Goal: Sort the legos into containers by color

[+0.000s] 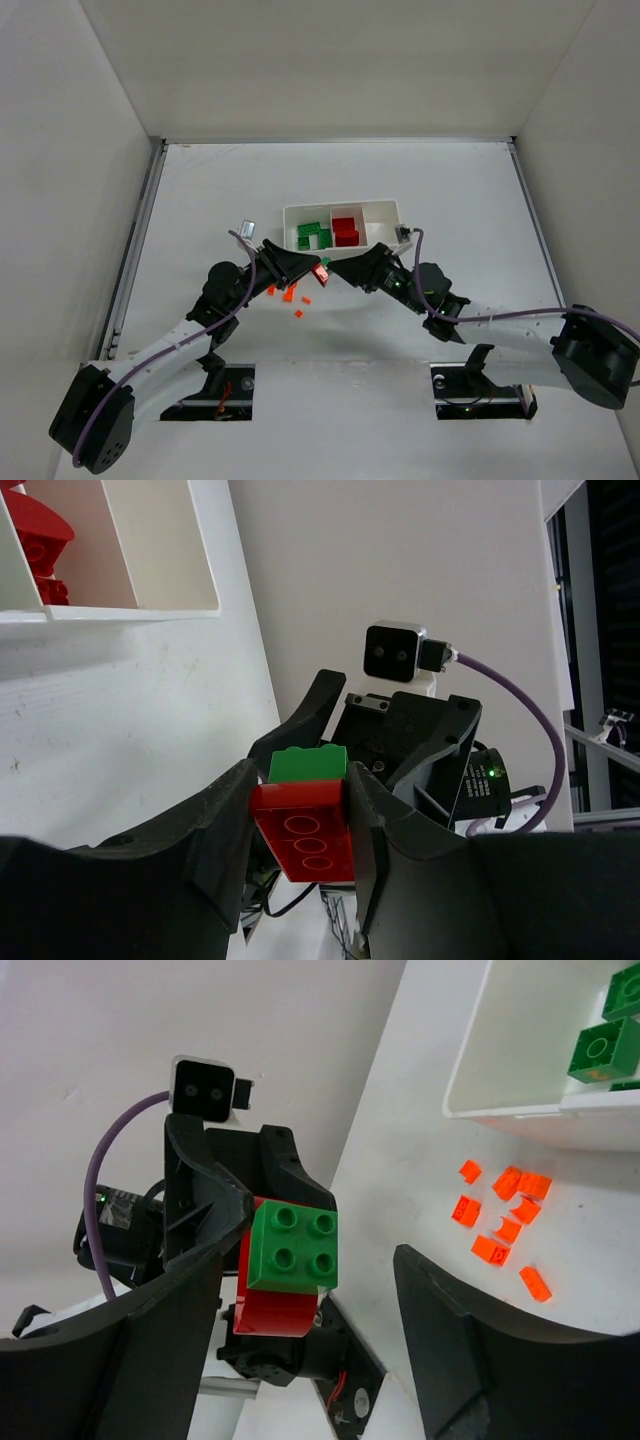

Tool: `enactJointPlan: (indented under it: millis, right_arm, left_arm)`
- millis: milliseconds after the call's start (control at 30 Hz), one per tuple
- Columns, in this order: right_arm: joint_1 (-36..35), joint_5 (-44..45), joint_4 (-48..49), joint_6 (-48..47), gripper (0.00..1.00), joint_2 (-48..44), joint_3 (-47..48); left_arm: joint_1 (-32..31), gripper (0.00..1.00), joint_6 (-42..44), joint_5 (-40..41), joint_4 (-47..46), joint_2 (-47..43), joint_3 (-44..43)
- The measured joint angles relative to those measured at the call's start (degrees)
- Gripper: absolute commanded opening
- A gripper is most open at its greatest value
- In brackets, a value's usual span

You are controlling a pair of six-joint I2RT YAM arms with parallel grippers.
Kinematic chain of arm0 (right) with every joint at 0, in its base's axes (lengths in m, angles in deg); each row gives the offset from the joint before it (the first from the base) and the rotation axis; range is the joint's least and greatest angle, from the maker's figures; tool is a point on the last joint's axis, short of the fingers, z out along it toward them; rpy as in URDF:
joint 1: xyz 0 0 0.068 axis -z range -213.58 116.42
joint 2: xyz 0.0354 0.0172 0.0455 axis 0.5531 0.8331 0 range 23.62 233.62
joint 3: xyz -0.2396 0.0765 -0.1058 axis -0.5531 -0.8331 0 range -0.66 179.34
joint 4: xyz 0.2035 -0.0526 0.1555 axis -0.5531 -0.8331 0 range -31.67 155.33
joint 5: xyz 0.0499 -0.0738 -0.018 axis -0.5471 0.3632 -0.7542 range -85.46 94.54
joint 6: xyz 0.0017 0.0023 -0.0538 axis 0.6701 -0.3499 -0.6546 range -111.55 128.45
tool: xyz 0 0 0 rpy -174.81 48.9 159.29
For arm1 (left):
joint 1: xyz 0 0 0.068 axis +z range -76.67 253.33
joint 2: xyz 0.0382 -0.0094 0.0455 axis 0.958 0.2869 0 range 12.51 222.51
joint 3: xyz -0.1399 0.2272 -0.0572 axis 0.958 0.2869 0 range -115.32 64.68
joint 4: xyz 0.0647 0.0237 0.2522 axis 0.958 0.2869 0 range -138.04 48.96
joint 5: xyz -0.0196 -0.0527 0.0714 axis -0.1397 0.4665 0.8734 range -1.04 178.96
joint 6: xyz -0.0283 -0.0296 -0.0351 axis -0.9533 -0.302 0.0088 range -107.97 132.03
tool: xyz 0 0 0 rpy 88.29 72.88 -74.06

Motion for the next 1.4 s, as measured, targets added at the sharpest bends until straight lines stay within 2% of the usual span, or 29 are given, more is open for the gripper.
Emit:
enactJointPlan:
  millis: [167,433,533,767,1000,1400]
  right_arm:
    - [0.28,-0.83,3.54,1.88,0.60,1.55,-0.02]
    - [1.07,-2.21,7.67,3.85,0.64,3.82,-0.02]
    - [1.07,-2.60,7.76,4.48,0.63,5.33,-0.02]
    - [1.07,-3.52,9.03,5.55,0.42,6.43,0.00]
    - [1.84,-4.20,9.75,6.95,0.29,6.97,0.00]
    - [8.15,-9.92,9.97,7.32,0.29,5.29,-0.20]
  left_arm:
    - [0.00,0.13,0.00,-0.02,-0.07,-0.20,0.17]
    - [0.00,0.13,0.00,-0.02,-0.20,-0.52,0.57]
    - [0.00,0.13,-0.02,-0.02,-0.28,-0.59,0.79]
    - [0.00,0.13,-0.02,0.00,-0.28,-0.61,0.83]
    - [0.13,0.13,-0.07,0.00,-0.55,-0.72,0.83]
    - [1.51,0.14,-0.48,-1.27,-0.33,-2.95,1.49]
